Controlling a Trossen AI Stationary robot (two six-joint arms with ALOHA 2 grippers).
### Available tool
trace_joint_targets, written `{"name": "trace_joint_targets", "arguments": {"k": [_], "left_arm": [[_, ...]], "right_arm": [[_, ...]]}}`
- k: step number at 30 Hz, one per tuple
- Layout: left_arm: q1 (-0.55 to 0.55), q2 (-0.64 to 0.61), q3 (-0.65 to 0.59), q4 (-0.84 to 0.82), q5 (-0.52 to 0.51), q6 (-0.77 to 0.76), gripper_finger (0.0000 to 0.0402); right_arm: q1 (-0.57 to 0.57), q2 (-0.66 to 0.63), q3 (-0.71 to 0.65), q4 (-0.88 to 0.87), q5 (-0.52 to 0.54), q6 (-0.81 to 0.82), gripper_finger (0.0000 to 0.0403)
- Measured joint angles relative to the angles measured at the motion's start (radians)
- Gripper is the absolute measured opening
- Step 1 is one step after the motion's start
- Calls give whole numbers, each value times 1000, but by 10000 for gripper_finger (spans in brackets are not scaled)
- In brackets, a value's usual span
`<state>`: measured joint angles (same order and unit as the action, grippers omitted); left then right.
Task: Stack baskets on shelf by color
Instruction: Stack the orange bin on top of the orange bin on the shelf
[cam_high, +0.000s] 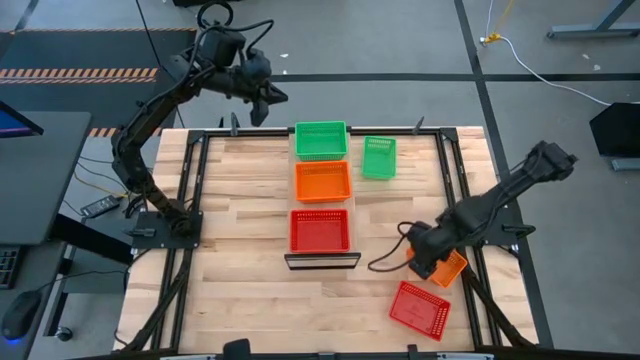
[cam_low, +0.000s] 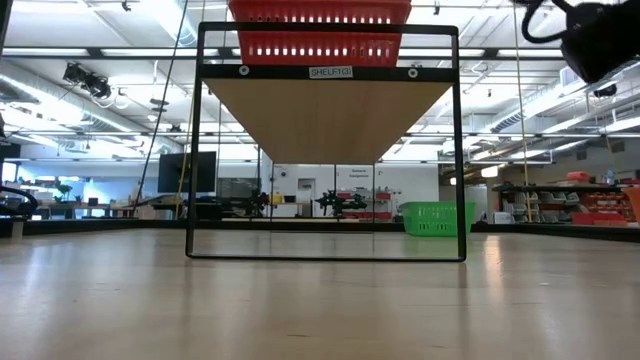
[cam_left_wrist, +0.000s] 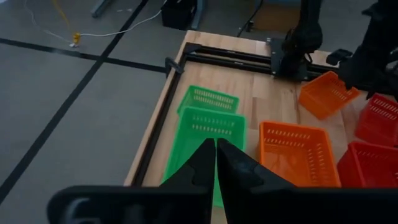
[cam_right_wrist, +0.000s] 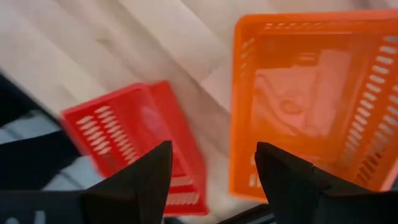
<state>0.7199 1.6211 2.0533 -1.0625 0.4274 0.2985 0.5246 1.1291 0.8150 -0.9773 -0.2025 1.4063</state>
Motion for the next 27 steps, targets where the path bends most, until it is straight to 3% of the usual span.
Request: {"name": "trace_joint_targets", "arguments": {"k": [11,19,27], "left_arm": [[-28,0,0,5,1,-59,12],[-58,0,0,5,0,-102,18],[-79,0,0,-20,0,-112,9]], "right_arm": [[40,179,0,1,56,-50,229],[20,289,-3,48,97,-120,197],[3,323,-142,250,-13,-41,157]]}}
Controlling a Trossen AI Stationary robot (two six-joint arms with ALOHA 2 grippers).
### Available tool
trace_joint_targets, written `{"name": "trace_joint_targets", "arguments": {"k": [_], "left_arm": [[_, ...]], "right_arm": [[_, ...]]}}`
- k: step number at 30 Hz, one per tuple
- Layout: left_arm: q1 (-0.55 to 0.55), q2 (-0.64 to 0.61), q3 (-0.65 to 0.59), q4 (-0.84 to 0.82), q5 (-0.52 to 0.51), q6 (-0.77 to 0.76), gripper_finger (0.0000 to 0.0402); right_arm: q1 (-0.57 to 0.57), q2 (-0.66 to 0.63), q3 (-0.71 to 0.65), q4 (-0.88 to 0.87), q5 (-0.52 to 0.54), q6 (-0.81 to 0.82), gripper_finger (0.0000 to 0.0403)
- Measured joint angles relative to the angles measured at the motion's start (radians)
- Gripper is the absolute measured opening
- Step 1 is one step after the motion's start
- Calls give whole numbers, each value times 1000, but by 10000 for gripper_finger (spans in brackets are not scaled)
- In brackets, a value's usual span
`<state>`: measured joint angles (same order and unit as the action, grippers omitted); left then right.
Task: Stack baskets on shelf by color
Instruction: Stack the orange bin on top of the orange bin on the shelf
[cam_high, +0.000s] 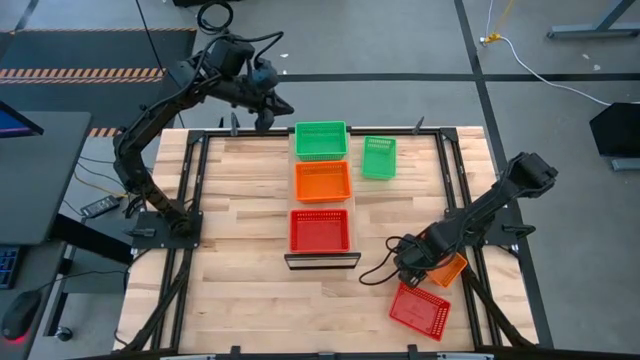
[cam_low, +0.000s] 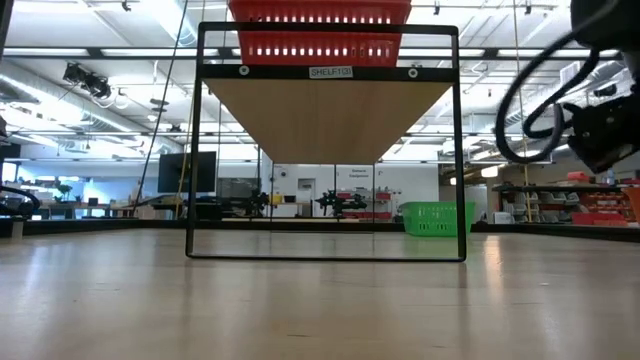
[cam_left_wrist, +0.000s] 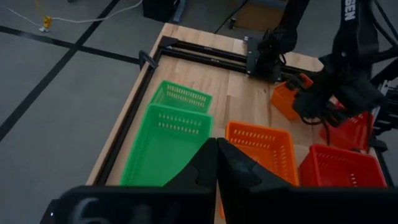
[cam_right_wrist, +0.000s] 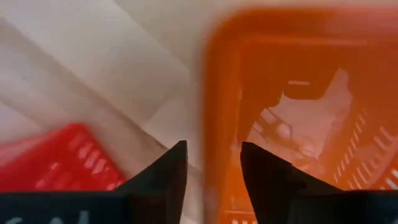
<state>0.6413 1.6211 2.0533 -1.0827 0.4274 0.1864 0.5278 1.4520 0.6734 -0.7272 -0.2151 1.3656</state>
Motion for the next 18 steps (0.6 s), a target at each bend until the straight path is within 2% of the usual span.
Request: {"name": "trace_joint_targets", "arguments": {"k": [4,10,13,18], "left_arm": [[-1,0,0,-20,0,1,16],[-1,0,0,-22,-1,2,15],[-1,0,0,-22,-1,5,9],[-1,0,0,-22,-5,6,9]], "right_arm": [[0,-36,-20,-12,-5,12,118],[-20,-105,-20,-41,4,-29,13],[-38,-151,-17,-79,1,-34,13],[-86,-233,55,-266,30,-124,6]]}}
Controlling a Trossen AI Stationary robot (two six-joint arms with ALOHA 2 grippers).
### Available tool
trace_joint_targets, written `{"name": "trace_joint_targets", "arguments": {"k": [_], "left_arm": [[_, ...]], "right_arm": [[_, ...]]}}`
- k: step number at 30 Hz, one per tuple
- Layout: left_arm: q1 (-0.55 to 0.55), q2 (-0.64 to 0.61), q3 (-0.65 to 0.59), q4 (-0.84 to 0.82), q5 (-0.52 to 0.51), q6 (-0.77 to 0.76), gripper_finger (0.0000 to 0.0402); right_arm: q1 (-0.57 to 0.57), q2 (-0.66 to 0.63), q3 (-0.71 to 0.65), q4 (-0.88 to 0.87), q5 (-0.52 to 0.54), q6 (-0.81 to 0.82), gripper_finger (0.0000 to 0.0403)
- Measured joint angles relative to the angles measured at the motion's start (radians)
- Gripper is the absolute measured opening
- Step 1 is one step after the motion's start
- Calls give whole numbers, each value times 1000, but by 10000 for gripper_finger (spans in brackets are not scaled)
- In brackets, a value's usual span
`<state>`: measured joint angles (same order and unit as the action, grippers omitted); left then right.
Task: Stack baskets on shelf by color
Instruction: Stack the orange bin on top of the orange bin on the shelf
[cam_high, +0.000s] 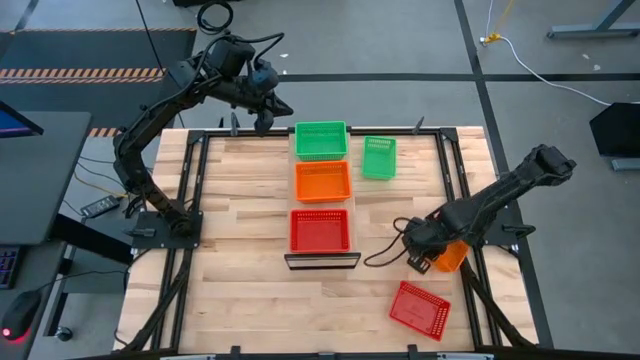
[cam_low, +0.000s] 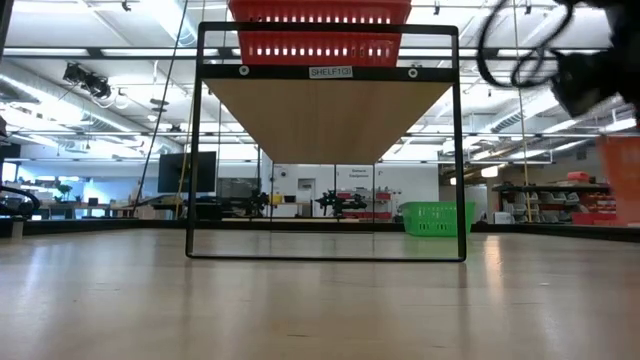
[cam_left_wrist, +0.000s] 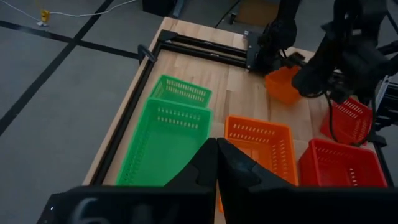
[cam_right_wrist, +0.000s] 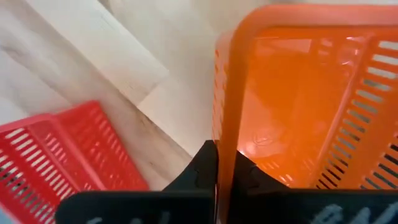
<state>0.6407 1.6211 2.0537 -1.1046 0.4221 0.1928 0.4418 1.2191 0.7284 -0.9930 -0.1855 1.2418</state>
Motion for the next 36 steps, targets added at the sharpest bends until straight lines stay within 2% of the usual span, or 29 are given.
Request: {"name": "trace_joint_targets", "arguments": {"k": [3,8,12,16,20,25,30,36], "left_arm": [[0,0,0,0,-3,1,15],[0,0,0,0,-21,1,19],[0,0,0,0,-22,-3,12],[0,0,0,0,-22,-27,9],[-4,0,0,1,-22,-52,15],[-5,0,0,-5,-34,-58,18],[6,0,0,-38,-128,-53,8],[40,0,0,-39,-130,-57,13]], "right_arm": [[-46,-39,87,-129,52,-90,5],[-152,-51,292,-290,210,-311,3],[-256,-11,485,-313,321,-555,2],[-368,71,682,-311,381,-773,2],[-461,186,881,-292,374,-972,2],[-511,361,1130,-280,333,-1166,1],[-519,520,1340,-290,296,-1264,1],[-519,649,1463,-308,240,-1302,1]]}}
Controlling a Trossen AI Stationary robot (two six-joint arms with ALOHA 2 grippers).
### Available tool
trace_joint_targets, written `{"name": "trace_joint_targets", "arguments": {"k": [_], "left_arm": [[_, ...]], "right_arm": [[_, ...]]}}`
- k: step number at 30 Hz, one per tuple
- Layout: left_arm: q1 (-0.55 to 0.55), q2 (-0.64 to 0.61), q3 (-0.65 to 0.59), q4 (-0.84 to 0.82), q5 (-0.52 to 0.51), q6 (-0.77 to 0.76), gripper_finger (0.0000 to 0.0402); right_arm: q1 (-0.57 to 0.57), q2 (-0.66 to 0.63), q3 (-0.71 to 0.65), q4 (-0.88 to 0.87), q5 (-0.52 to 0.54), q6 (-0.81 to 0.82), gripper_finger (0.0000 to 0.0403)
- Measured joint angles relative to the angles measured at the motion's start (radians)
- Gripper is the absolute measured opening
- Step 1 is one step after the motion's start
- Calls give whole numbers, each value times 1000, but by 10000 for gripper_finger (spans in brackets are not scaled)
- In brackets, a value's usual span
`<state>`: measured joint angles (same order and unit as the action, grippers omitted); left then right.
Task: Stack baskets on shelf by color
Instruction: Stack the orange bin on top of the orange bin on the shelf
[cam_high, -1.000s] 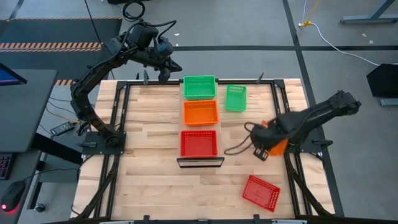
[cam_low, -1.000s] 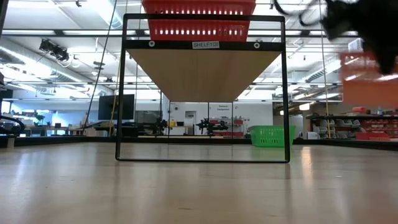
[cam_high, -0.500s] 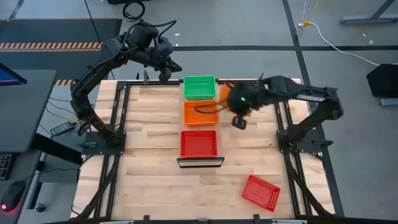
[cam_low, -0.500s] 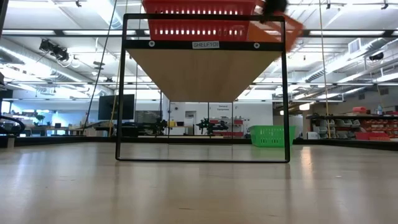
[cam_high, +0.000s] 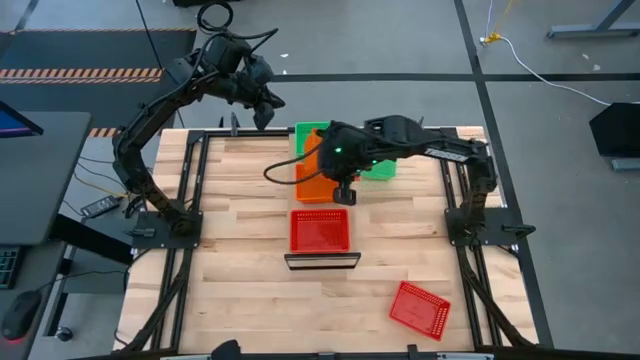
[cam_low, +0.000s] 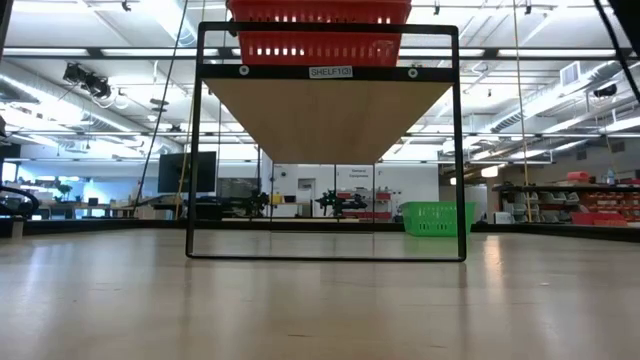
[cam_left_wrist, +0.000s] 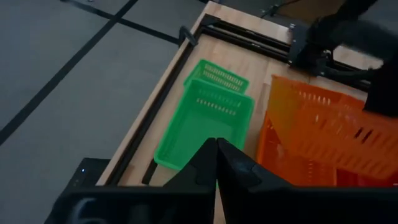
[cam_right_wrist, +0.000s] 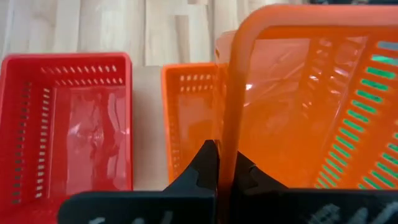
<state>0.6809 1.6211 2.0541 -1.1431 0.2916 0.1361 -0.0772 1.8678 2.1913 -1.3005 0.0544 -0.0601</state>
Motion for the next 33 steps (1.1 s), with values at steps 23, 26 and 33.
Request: {"name": "trace_joint_targets", "arguments": {"k": [23,26,33], "left_arm": [[6,0,0,0,0,-20,22],[6,0,0,1,0,-20,19],[6,0,0,1,1,-19,14]], "right_arm": [[36,45,16,-67,-48,87,2],[36,45,16,-67,-49,102,2],[35,45,-12,-57,-48,109,24]]}}
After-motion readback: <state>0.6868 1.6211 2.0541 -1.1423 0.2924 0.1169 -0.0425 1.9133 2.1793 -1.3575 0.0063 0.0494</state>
